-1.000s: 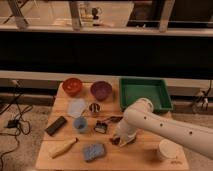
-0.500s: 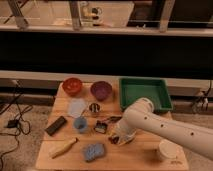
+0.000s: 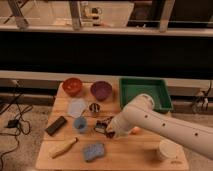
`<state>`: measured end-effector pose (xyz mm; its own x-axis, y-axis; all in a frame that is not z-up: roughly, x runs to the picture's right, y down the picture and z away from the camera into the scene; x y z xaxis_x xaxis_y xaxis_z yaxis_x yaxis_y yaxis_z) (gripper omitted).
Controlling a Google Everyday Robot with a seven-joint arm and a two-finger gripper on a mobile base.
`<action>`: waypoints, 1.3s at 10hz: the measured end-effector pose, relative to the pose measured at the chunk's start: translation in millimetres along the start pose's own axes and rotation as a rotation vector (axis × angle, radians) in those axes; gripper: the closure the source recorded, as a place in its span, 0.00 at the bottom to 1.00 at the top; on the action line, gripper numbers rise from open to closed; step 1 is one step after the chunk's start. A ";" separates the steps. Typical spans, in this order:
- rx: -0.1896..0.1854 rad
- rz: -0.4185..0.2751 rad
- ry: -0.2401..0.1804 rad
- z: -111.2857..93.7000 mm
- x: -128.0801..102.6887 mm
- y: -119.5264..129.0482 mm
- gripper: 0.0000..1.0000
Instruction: Place grapes in purple bowl
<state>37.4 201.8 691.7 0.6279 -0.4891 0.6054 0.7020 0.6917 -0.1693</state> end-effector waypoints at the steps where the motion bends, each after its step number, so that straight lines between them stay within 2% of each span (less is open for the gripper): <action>1: 0.010 -0.001 0.010 -5.5 3.8 -4.3 0.91; 3: 0.037 -0.013 0.042 -23.7 16.4 -21.7 0.91; 11: 0.040 -0.017 0.042 -23.9 16.2 -24.3 0.91; 13: 0.065 0.000 0.042 -23.4 25.0 -29.6 0.91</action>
<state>40.1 156.6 693.6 0.6427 -0.5101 0.5717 0.6796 0.7240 -0.1180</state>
